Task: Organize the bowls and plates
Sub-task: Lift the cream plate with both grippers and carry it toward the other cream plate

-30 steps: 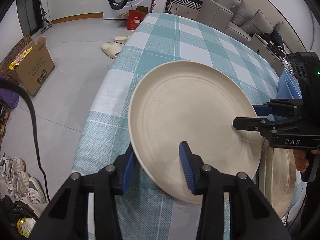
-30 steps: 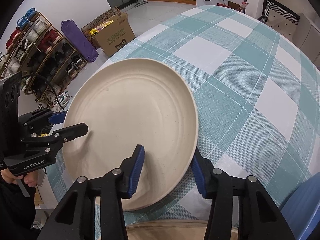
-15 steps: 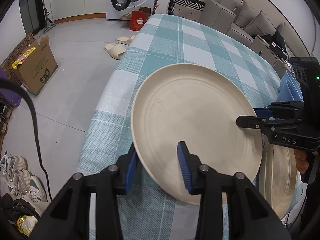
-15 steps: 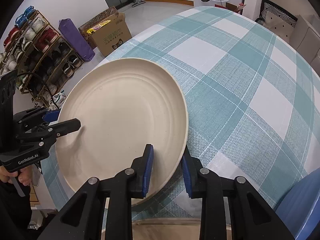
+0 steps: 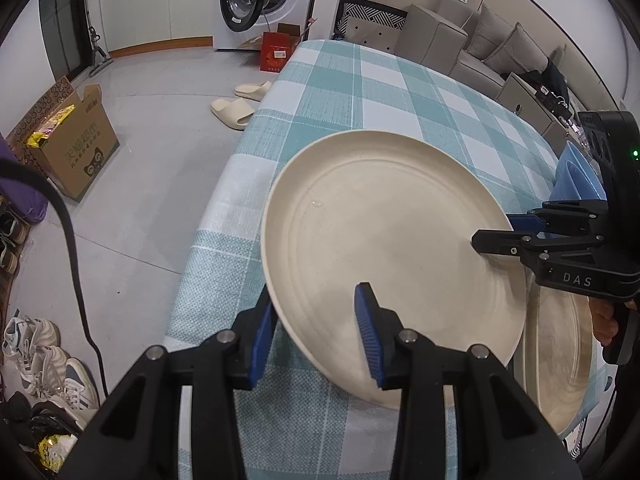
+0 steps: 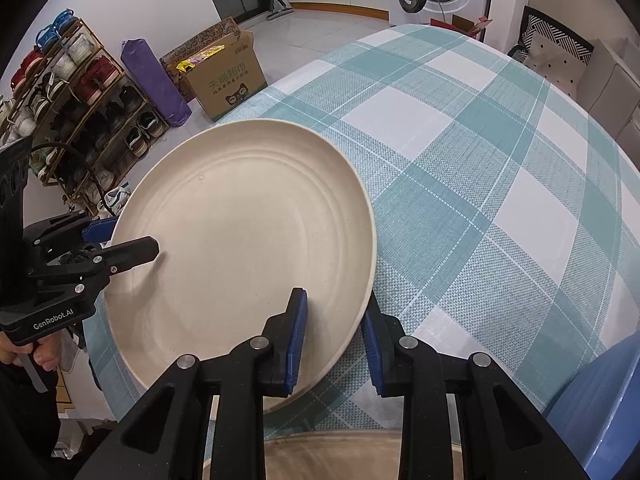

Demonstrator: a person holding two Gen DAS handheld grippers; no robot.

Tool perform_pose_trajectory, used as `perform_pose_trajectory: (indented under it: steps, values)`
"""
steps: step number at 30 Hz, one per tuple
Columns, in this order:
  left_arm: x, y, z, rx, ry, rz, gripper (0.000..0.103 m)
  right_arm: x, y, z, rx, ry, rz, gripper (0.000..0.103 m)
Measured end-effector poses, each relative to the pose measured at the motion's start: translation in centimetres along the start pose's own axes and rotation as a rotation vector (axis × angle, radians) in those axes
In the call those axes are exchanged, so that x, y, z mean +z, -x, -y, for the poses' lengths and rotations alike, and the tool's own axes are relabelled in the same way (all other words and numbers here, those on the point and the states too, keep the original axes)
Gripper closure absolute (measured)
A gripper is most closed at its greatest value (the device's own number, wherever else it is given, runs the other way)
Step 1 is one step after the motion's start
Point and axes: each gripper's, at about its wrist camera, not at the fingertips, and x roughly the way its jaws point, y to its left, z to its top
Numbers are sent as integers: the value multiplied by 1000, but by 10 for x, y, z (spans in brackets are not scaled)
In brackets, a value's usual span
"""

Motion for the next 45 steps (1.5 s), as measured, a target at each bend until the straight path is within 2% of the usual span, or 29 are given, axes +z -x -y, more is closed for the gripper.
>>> perform_pose_trajectory:
  steps: [26,45]
  values:
    - [-6,57,36,-15,-85,82,65,-32,76,-8,-57,4,95,76]
    - [-31,73,79,-69,-180,58,65,-95,114,-3,-111,-38,87,76]
